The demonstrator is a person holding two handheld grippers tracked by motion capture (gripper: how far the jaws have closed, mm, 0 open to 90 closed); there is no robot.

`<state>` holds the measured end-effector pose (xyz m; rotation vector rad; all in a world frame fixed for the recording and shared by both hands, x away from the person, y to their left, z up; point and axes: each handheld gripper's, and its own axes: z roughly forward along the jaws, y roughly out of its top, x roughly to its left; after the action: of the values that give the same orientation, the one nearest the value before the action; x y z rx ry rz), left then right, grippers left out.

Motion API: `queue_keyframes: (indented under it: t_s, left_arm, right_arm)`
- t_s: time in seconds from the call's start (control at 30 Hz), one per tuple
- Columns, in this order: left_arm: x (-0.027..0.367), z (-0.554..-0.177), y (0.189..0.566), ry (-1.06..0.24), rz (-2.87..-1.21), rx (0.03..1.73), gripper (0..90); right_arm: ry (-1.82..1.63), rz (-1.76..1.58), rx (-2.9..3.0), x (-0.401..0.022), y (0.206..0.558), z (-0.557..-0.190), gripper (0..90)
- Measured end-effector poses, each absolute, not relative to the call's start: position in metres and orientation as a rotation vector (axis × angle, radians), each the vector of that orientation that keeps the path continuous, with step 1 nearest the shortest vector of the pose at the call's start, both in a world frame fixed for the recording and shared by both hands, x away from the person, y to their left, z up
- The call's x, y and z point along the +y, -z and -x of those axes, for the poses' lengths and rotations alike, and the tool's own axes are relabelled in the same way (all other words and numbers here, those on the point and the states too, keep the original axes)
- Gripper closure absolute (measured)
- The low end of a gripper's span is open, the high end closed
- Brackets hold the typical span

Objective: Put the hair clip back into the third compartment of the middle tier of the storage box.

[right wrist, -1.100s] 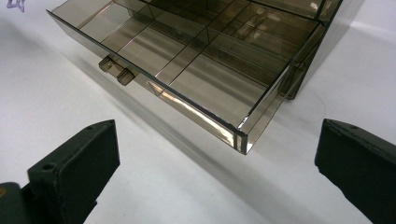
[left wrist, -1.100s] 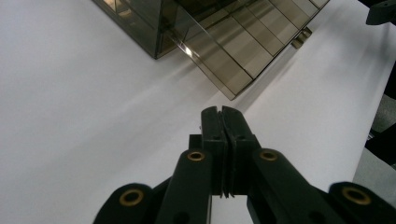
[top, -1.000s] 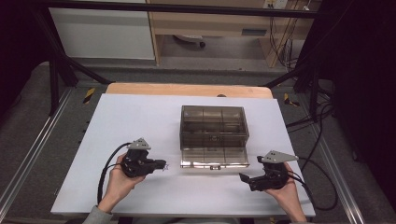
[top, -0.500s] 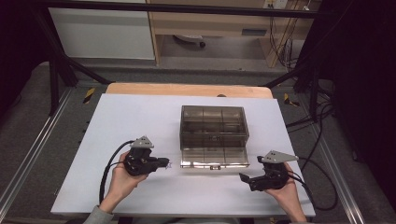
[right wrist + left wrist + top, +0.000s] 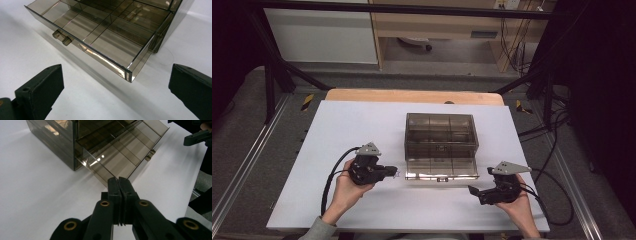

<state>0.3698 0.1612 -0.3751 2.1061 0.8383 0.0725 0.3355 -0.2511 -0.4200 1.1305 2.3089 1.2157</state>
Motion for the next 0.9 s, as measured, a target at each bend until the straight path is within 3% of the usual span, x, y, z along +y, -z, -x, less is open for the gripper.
queue_keyframes:
  t_s: [0.9]
  left_arm:
    - [0.121,-0.382,0.362,-0.065,-2.103,0.766,87.8]
  right_arm:
    - [-1.214,-1.131,2.309,-0.252,0.42,-0.336,0.6]
